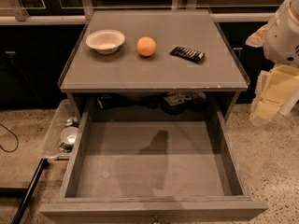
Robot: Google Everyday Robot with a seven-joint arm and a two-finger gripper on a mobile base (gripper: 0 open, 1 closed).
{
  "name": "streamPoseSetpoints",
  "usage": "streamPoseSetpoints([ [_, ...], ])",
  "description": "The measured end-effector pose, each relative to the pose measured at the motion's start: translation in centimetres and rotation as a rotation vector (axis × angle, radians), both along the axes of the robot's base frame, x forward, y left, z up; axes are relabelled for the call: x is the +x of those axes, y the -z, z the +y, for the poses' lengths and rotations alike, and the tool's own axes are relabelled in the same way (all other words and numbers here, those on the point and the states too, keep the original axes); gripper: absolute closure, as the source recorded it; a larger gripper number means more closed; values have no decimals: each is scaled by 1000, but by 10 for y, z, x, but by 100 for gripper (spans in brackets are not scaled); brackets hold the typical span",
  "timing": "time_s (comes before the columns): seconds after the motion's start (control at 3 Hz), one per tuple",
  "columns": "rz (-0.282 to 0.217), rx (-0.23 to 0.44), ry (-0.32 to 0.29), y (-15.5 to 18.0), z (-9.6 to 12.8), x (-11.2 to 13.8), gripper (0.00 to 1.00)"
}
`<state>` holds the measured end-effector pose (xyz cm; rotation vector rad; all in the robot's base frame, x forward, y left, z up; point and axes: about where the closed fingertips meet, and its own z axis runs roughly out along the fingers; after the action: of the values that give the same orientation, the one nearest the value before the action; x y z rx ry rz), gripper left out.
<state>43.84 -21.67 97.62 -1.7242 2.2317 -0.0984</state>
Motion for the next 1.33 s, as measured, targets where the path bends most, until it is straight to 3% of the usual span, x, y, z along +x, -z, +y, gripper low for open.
streamPoseSetpoints([
  [0.33,-5,3,1,-1,0,2,0],
  [0.67,-29,18,-15,-1,2,27,0],
  [1.0,-64,33,-43,2,4,64,0],
  [1.33,-63,39,-52,35,-14,143,0],
])
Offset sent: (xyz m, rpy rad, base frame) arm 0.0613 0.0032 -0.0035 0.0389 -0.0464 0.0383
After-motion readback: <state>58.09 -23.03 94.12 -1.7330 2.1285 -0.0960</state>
